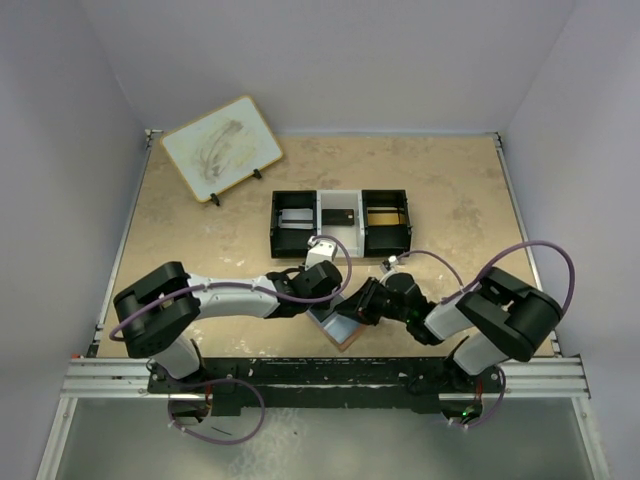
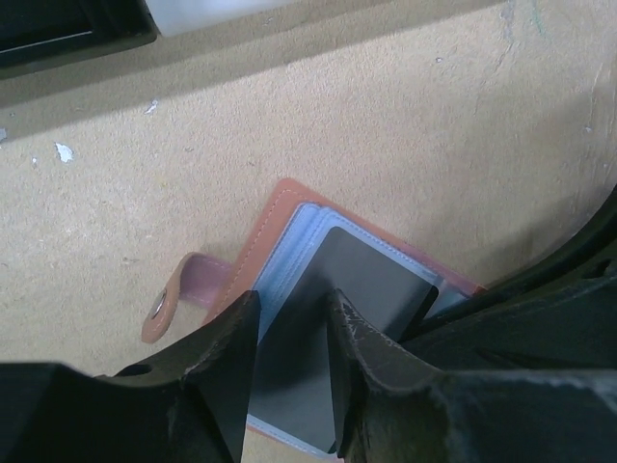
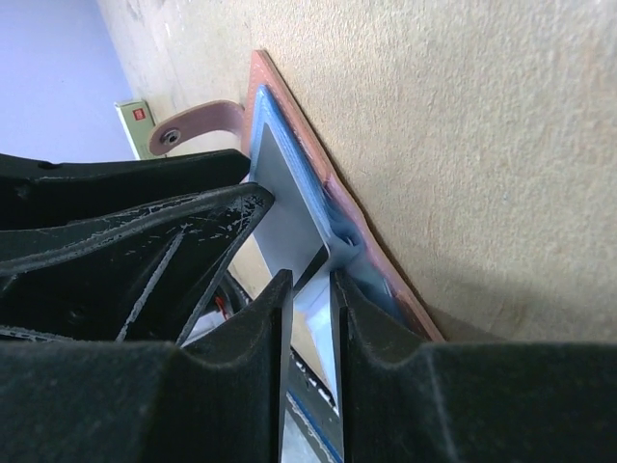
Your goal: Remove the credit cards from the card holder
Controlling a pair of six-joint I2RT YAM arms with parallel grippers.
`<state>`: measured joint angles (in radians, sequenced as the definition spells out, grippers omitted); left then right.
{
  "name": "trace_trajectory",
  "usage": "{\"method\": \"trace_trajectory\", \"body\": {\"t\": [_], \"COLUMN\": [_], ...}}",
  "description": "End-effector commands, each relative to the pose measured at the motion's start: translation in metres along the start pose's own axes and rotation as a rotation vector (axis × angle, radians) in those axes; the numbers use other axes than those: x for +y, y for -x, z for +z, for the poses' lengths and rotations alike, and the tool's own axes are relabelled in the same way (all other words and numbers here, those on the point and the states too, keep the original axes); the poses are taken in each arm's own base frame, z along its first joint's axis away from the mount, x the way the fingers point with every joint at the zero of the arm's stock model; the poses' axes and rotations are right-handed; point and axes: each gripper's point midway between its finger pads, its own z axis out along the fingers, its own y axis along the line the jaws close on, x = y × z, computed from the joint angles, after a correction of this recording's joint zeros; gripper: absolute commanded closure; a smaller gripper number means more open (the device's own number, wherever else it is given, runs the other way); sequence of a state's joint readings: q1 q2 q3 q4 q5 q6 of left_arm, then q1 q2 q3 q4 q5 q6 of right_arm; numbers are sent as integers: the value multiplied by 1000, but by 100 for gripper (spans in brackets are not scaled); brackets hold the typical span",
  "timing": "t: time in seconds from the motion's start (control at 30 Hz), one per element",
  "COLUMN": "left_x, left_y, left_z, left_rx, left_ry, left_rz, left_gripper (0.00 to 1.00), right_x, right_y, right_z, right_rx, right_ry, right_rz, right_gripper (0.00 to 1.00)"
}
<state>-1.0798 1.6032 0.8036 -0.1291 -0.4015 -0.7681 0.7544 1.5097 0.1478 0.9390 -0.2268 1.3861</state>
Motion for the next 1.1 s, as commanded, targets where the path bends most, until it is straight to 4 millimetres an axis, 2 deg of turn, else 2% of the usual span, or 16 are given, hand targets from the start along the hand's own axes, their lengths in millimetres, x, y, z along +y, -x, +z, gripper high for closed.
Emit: {"method": "trace_trajectory", "body": {"t": [0.0,0.13,0.37,0.53,0.7,0.9,1.07], "left_x": [7,11,19,23,25,26,28], "left_y": [-11,-17,-23,-24,-23,-29,-31], "left_z": [7,3,-3,-2,-1,3,4], "left_rx": [22,30,32,30,27,40,44], "left_ry": [16,14,18,37,51,56,60], "left_rz": [-19,-35,-56,-54,-52,-42,-44], "left_gripper": [71,77,79,79,80,81,82], "right_x": [6,6,9,8,-2,-11,-17], "right_y": [2,-2,-4,-6,-10,-19,-16], "right_z": [9,10,10,6,-5,-10,-17], "right_rx": [9,27,33,40,39,85,55], "right_ry": [23,51,100,103,74,26,1], "right_rz": [-16,10,32,33,41,21,39], "right_gripper": [75,84,100,100,100,100,100]}}
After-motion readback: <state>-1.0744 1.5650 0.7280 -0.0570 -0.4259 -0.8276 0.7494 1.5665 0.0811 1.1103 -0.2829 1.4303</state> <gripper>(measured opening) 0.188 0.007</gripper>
